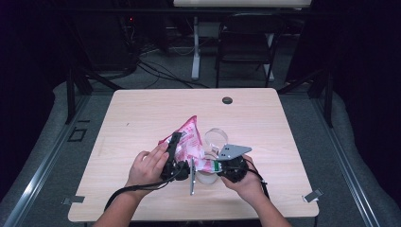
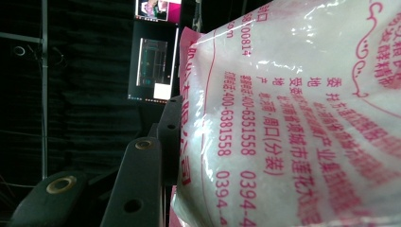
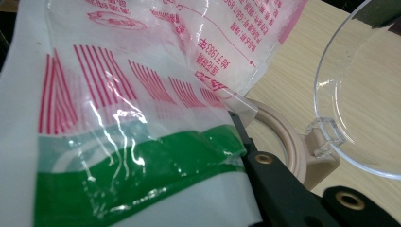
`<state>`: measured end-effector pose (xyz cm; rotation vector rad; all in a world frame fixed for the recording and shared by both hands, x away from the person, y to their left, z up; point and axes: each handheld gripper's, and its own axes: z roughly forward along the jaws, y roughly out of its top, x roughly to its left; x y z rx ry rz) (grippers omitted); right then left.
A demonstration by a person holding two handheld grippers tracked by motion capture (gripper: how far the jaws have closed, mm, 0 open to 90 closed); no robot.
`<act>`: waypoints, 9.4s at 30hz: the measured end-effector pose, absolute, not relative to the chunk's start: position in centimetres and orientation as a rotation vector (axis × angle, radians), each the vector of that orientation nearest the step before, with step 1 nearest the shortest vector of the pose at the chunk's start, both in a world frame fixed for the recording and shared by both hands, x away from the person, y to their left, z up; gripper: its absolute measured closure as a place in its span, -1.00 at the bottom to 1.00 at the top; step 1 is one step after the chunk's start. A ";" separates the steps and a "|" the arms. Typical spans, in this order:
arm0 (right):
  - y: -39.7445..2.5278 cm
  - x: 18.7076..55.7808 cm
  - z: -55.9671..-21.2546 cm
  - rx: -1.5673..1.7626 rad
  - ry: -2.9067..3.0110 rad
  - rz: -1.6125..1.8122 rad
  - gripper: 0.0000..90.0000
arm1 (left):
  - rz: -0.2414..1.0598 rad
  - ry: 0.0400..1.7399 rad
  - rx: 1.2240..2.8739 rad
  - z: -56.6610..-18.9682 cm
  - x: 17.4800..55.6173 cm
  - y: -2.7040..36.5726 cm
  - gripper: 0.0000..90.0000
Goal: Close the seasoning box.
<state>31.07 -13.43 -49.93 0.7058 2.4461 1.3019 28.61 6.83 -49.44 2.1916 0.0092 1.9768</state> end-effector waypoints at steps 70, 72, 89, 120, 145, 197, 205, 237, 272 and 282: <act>-13.4 31.2 -50.1 0.696 2.442 1.280 1.00 | 1.971 0.008 2.204 -49.6 28.7 6.7 0.40; -13.4 31.2 -50.1 0.699 2.441 1.278 1.00 | 1.971 0.007 2.203 -49.6 28.7 6.8 0.40; -13.3 31.2 -50.2 0.701 2.440 1.290 1.00 | 1.972 -0.005 2.205 -49.4 28.6 6.7 0.40; -13.2 31.2 -50.3 0.707 2.435 1.294 1.00 | 2.000 -0.034 2.175 -49.2 28.4 6.6 0.40; -13.3 31.3 -50.2 0.709 2.434 1.290 1.00 | 2.008 -0.055 2.160 -49.1 28.5 6.5 0.40; -13.3 31.3 -50.3 0.704 2.435 1.275 1.00 | 2.011 -0.062 2.165 -49.3 28.1 6.6 0.41; -13.1 31.2 -50.3 0.700 2.438 1.264 1.00 | 2.002 -0.064 2.175 -49.5 28.0 7.0 0.43; -13.2 31.2 -50.1 0.701 2.426 1.283 1.00 | 2.022 -0.083 2.147 -49.1 27.9 6.9 0.44; -12.7 31.2 -50.5 0.691 2.438 1.261 1.00 | 2.004 -0.049 2.162 -49.5 27.9 7.5 0.45; -12.9 31.2 -50.3 0.694 2.434 1.273 1.00 | 2.016 -0.061 2.149 -49.2 27.9 7.2 0.45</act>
